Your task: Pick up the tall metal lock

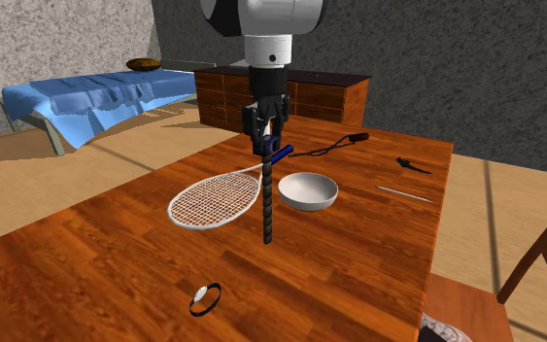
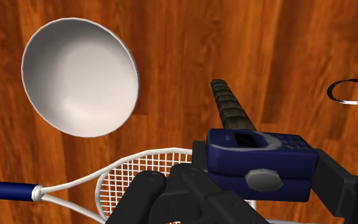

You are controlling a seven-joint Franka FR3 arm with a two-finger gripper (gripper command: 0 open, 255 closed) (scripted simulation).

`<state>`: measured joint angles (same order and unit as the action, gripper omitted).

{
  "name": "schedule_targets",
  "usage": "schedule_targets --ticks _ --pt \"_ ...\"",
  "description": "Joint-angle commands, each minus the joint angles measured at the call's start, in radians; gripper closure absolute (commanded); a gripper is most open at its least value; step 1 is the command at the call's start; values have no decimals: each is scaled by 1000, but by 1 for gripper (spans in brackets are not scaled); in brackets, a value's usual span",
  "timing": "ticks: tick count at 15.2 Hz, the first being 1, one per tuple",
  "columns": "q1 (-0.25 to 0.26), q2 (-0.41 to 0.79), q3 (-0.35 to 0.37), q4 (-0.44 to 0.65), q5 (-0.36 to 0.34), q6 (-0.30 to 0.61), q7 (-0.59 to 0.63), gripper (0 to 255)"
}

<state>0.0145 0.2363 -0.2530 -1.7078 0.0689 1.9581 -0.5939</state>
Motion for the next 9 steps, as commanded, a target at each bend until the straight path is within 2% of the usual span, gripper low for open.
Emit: schedule_targets --ticks 1,6,9 --pt "0 1 0 -1 0 0 0 255" --pt "0 1 0 -2 0 1 0 255" --pt "0 -7 -1 29 -3 -37 2 255"
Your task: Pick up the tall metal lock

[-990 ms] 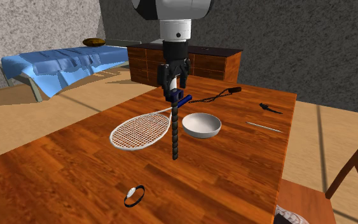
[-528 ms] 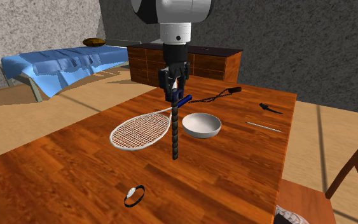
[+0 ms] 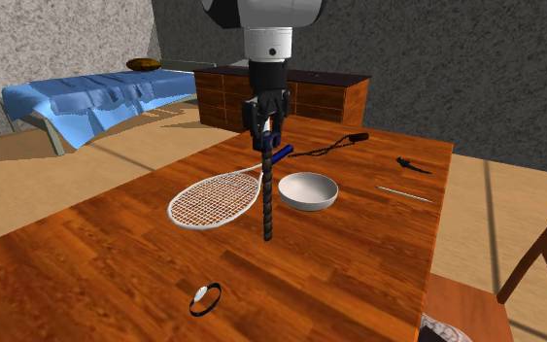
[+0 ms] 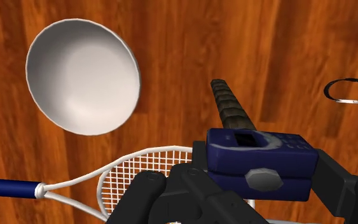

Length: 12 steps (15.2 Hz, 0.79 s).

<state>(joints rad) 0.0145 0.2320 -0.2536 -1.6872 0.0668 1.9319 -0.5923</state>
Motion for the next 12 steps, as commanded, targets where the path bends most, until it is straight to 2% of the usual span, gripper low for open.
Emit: schedule_targets --ticks 1,12 --pt "0 -4 -1 19 -2 -24 1 255" --pt "-4 -11 -3 158 -5 -169 4 255"
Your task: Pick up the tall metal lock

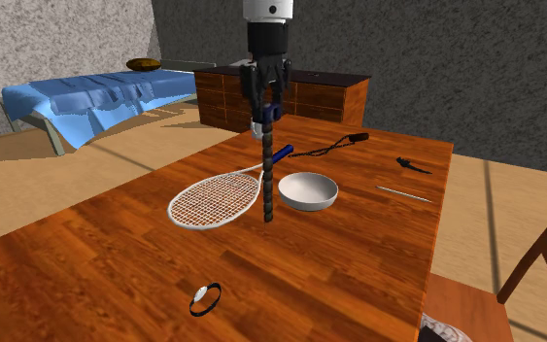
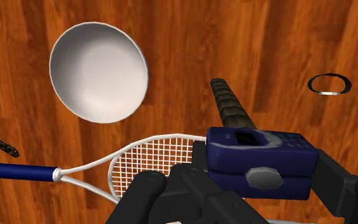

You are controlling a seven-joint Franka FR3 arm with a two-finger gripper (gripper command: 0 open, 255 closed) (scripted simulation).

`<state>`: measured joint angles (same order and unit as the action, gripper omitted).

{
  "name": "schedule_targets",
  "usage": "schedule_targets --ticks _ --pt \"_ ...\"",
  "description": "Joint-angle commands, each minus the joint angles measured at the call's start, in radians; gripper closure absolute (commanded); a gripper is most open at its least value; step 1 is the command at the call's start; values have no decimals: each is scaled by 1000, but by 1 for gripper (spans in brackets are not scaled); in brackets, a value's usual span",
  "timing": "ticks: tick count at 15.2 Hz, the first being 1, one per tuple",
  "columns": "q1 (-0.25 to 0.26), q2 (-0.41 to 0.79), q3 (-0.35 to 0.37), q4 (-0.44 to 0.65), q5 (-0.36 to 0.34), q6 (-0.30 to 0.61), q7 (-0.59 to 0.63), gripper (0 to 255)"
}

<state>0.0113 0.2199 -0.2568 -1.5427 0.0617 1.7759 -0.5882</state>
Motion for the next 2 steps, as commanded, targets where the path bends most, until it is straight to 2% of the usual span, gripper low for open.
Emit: schedule_targets --ticks 1,2 --pt "0 1 0 16 0 -15 0 255" --pt "0 1 0 16 0 -15 0 255"
